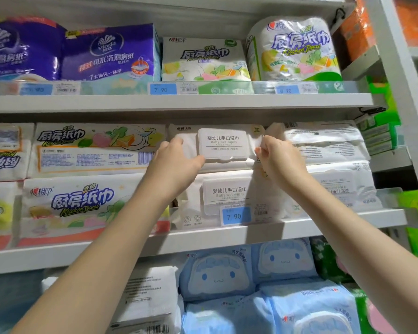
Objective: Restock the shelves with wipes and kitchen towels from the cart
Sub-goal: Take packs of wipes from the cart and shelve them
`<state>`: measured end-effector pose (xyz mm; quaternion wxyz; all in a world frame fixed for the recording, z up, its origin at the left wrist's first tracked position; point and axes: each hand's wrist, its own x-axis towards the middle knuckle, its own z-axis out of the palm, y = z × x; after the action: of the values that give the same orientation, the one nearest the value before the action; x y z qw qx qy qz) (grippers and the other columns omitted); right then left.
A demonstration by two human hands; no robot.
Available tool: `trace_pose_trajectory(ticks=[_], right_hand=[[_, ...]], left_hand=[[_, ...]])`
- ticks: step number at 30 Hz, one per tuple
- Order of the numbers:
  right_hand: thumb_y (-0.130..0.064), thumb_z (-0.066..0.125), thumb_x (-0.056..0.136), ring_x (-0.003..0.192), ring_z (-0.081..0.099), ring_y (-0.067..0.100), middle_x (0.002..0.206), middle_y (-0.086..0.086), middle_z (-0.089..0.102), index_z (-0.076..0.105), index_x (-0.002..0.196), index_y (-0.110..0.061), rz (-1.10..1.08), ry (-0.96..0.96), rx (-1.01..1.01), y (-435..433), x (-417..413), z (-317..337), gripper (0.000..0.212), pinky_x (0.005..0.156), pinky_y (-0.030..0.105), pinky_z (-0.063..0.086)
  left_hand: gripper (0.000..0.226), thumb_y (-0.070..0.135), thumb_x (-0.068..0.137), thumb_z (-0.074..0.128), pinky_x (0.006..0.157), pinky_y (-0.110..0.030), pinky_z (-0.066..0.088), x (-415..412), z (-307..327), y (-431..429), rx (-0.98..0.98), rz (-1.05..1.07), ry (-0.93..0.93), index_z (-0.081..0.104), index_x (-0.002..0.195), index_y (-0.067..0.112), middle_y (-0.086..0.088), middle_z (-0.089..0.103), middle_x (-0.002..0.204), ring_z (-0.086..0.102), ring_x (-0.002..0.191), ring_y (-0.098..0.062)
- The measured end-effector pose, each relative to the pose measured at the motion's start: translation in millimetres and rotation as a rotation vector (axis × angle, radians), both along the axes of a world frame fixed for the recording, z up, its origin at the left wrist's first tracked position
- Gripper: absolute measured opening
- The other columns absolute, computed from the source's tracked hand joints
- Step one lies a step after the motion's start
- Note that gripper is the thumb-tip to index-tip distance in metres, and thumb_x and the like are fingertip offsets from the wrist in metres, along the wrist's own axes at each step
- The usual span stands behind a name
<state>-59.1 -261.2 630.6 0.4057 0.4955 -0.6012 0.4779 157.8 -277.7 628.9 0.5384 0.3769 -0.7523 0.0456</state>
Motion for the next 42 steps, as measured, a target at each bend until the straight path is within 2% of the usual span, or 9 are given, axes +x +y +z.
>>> trace_pose_trajectory(ticks=[4, 11, 20, 24, 27, 30, 33, 38, 42], right_hand=[[-0.021, 0.049, 0.095, 0.084, 0.06, 0.039, 0.089, 0.017, 0.07, 0.051, 0.103, -0.01, 0.088, -0.008, -0.029, -4, -4, -8, 0.014, 0.067, 0.04, 0.044], [-0.018, 0.047, 0.097, 0.101, 0.056, 0.039, 0.109, 0.02, 0.066, 0.045, 0.136, -0.009, 0.067, 0.006, -0.015, -1, 3, -13, 0.04, 0.074, 0.039, 0.036], [-0.013, 0.058, 0.09, 0.096, 0.055, 0.027, 0.105, 0.012, 0.063, 0.064, 0.114, -0.008, 0.244, -0.03, -0.001, 19, 6, -27, 0.025, 0.075, 0.03, 0.035], [-0.013, 0.06, 0.09, 0.104, 0.057, 0.027, 0.115, 0.01, 0.063, 0.063, 0.119, -0.009, 0.283, -0.05, -0.09, 37, -9, -35, 0.03, 0.088, 0.035, 0.044], [-0.009, 0.059, 0.089, 0.107, 0.056, 0.029, 0.12, 0.011, 0.062, 0.063, 0.12, -0.008, 0.204, -0.084, -0.161, 51, -36, -33, 0.031, 0.092, 0.035, 0.042], [-0.014, 0.057, 0.091, 0.118, 0.05, 0.027, 0.127, 0.01, 0.059, 0.062, 0.123, -0.009, 0.093, -0.113, -0.095, 64, -71, -33, 0.032, 0.092, 0.028, 0.033], [-0.021, 0.056, 0.092, 0.126, 0.044, 0.029, 0.136, 0.011, 0.052, 0.056, 0.13, -0.011, -0.016, -0.171, -0.022, 73, -107, -33, 0.039, 0.099, 0.032, 0.033], [-0.034, 0.054, 0.094, 0.133, 0.037, 0.032, 0.147, 0.017, 0.038, 0.042, 0.143, -0.022, -0.074, -0.247, 0.159, 80, -149, -28, 0.052, 0.107, 0.04, 0.033], [-0.043, 0.05, 0.093, 0.131, 0.041, 0.03, 0.151, 0.014, 0.033, 0.035, 0.145, -0.031, -0.018, -0.265, 0.202, 81, -160, -28, 0.056, 0.107, 0.04, 0.035]], left_hand=[[0.062, 0.044, 0.091, 0.053, 0.097, -0.036, 0.036, -4, -7, 1, -0.005, 0.06, -0.07, 0.035, 0.141, 0.013, -0.007, 0.035, 0.144, 0.042, 0.127, -0.028], [0.062, 0.045, 0.094, 0.049, 0.101, -0.034, 0.033, -4, -8, -1, 0.005, 0.084, -0.147, 0.033, 0.143, 0.011, -0.008, 0.029, 0.15, 0.036, 0.133, -0.026], [0.06, 0.044, 0.094, 0.049, 0.103, -0.038, 0.033, -3, -9, 5, 0.046, 0.046, -0.137, 0.035, 0.143, 0.013, -0.005, 0.025, 0.154, 0.035, 0.135, -0.025], [0.052, 0.034, 0.095, 0.05, 0.112, -0.031, 0.021, -25, -21, 23, -0.19, -0.095, -0.087, 0.04, 0.142, 0.016, 0.002, 0.031, 0.151, 0.027, 0.138, -0.016], [0.044, 0.03, 0.095, 0.051, 0.104, -0.025, 0.025, -58, -23, 36, -0.223, -0.224, -0.167, 0.046, 0.137, 0.016, 0.001, 0.044, 0.14, 0.036, 0.13, -0.015], [0.04, 0.027, 0.095, 0.05, 0.103, -0.029, 0.03, -93, -16, 40, -0.182, -0.268, -0.232, 0.05, 0.133, 0.013, -0.004, 0.049, 0.135, 0.039, 0.128, -0.021], [0.038, 0.029, 0.094, 0.047, 0.105, -0.035, 0.032, -125, -4, 37, -0.174, -0.2, -0.321, 0.051, 0.126, 0.009, -0.009, 0.051, 0.133, 0.037, 0.129, -0.025], [0.043, 0.027, 0.094, 0.042, 0.106, -0.04, 0.024, -165, 10, 39, -0.139, 0.057, -0.461, 0.043, 0.131, 0.004, -0.017, 0.049, 0.135, 0.031, 0.132, -0.032], [0.067, 0.025, 0.095, 0.042, 0.11, -0.044, 0.015, -190, 8, 43, -0.073, 0.118, -0.418, 0.013, 0.147, -0.007, -0.021, 0.047, 0.138, 0.027, 0.134, -0.036]])
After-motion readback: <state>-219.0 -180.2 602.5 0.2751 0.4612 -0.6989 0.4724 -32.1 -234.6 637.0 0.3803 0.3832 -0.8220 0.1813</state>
